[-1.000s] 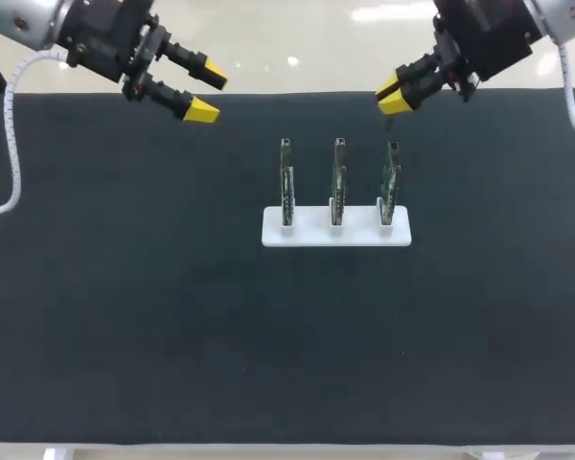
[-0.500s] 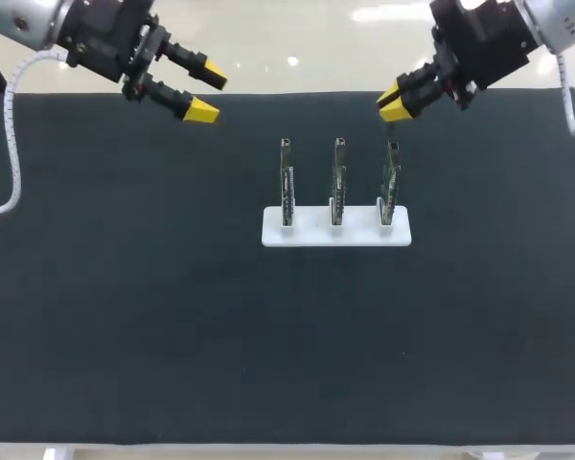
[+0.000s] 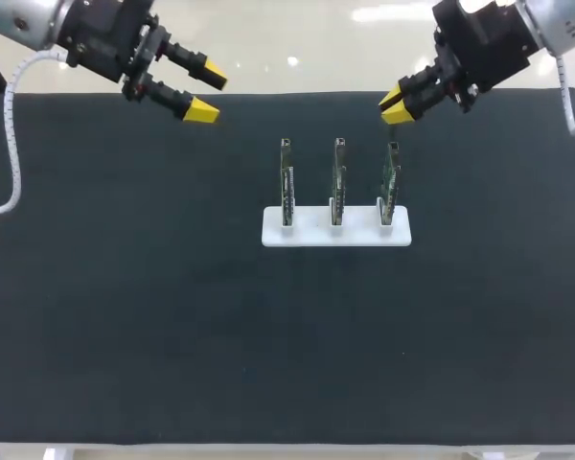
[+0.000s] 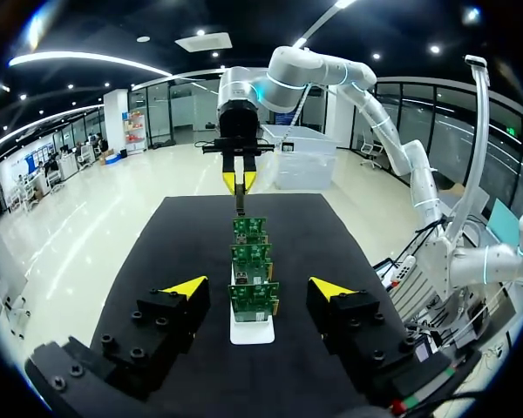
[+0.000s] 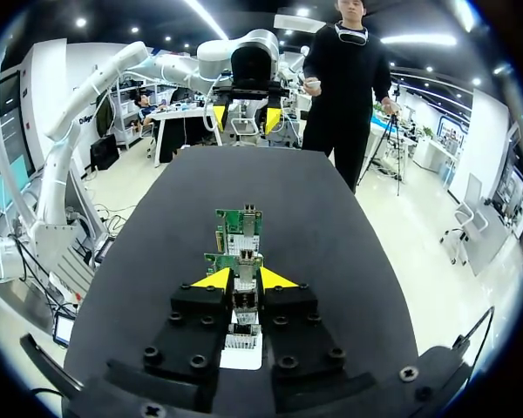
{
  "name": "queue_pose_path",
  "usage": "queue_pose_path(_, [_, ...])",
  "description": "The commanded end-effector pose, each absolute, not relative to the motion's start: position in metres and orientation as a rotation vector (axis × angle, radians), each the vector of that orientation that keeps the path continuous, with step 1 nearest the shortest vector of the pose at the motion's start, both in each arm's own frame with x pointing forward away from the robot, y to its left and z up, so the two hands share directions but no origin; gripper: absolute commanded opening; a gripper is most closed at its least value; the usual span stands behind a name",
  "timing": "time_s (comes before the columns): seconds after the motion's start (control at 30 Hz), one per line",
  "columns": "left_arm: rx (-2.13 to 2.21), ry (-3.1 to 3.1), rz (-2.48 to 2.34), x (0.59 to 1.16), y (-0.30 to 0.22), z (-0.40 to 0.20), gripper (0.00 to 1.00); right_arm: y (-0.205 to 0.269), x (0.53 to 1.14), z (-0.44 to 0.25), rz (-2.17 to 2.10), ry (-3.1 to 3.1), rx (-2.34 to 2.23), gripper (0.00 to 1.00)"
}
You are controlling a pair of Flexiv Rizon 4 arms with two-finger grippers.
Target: Pick up the optical module with the left hand, and insert it into the network port with the right hand.
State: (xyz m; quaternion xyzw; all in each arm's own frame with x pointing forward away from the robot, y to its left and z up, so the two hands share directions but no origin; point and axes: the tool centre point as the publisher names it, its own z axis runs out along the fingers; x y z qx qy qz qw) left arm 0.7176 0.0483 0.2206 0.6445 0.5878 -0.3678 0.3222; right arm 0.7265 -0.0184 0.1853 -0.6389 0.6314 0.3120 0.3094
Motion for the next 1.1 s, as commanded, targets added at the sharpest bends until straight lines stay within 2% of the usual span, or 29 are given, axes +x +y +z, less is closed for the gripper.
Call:
queue_pose_path(0.03, [1.696, 1.546, -0.966, 0.7188, 0.0477, 0.2209, 1.0, -0.0174, 0.7272, 0.1853, 0.824, 1.672, -1.688, 0.0])
queue_pose_path(1.1, [1.696, 1.546, -0.966, 0.7188, 0.0477, 0.2209, 1.0, -0.0206, 0.7212, 0.1777, 0.825, 1.666, -1.671, 0.0])
